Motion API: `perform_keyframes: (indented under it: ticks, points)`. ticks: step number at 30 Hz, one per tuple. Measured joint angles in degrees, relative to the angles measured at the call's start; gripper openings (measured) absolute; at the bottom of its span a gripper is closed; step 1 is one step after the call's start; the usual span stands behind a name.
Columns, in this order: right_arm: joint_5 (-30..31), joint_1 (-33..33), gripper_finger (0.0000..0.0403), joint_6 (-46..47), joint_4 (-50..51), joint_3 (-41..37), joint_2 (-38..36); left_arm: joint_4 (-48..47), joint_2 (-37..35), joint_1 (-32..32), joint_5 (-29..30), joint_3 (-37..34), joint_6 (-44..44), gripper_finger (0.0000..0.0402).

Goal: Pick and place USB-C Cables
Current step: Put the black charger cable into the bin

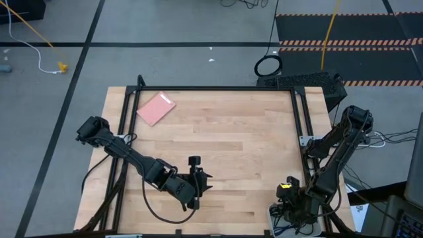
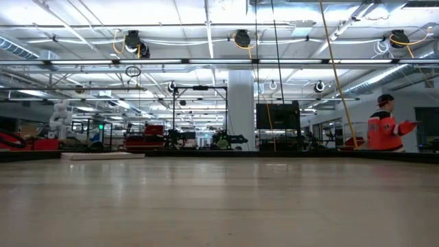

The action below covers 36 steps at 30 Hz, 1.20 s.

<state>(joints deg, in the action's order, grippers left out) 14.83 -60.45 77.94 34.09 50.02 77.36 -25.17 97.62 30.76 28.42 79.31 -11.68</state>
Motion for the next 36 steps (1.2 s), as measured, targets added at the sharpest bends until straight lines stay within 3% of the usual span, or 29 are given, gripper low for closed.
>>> perform_keyframes:
  ticks: [13, 23, 30, 36]
  points:
    - [1.8, 0.0, 0.009, -2.2, -2.2, 0.0, 0.7, 0.0, 0.0, 0.0, 0.0, 0.0, 0.0, 0.0161]
    - [2.0, 0.0, 0.0119, 3.4, 1.9, 0.0, 0.7, 0.0, 0.0, 0.0, 0.0, 0.0, 0.0, 0.0161]
    - [1.8, 0.5, 0.0133, 1.5, -4.2, -2.6, 0.7, 0.0, 0.0, 0.0, 0.0, 0.0, 0.0, 0.0161]
    - [1.6, 0.5, 0.011, 0.4, -9.0, -5.0, 0.7, 0.0, 0.0, 0.0, 0.0, 0.0, 0.0, 0.0161]
